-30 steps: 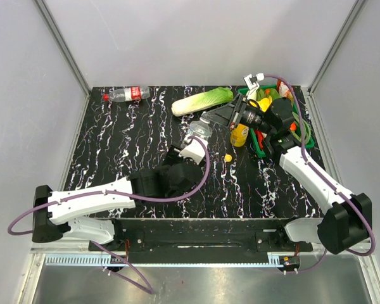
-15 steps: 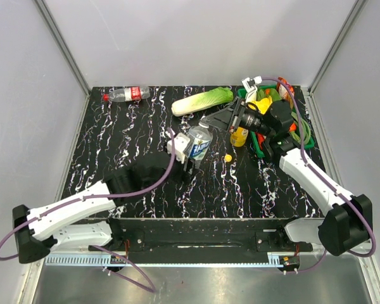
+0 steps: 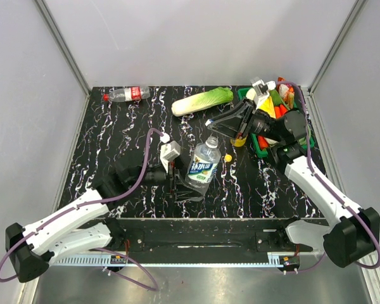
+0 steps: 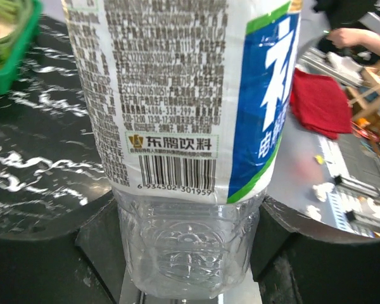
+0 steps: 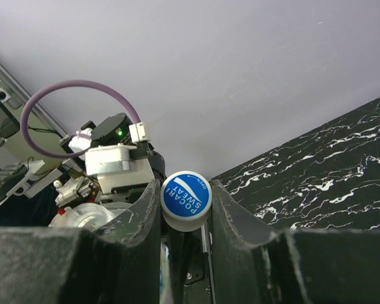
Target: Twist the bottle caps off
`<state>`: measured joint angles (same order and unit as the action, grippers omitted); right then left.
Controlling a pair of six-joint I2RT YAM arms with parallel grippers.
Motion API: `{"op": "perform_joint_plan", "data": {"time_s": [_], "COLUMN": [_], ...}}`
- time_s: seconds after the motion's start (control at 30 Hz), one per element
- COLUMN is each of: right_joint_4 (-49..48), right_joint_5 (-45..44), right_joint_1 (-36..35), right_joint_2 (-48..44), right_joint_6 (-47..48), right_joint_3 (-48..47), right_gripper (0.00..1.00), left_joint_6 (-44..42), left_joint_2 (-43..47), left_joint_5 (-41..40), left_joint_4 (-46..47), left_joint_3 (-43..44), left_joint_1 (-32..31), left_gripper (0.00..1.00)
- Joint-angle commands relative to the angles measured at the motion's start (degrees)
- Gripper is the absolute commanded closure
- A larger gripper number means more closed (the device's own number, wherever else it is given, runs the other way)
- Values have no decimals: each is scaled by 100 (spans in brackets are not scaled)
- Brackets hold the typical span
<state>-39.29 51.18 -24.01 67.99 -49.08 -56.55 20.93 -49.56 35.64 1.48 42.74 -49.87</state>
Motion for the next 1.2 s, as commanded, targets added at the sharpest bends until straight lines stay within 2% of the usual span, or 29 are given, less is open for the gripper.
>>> {"op": "perform_joint_plan", "data": {"time_s": [0.0,0.23,0.43,0.67,0.9,1.17], "right_joint_4": [-501,-299,297,1738,2811,3409], "right_joint_5": [121,59,-72,-661,-1250,-1707], "right_joint_1": [-34,-34,-34,-34,-34,-86], "right_joint_2": [-242,-286,-277,-137,346,1347], "right_joint_6": [65,144,468,1462,2270,2833], "right_joint_3": [39,39,22,22,48,66], "right_gripper": [100,100,100,100,100,100], "left_joint_6": [386,509,509,474,254,263], "left_joint_2": [-9,-185,-116,288,623,606], "left_joint_5": [1393,1376,1113,15,-1136,-1946], "left_joint_4": [1162,1373,1294,899,328,20], "left_joint_3": [-46,-73,-73,-196,-126,-117], "left_joint_1": [91,161,346,688,759,794], "left_gripper": [99,98,98,100,100,100]}}
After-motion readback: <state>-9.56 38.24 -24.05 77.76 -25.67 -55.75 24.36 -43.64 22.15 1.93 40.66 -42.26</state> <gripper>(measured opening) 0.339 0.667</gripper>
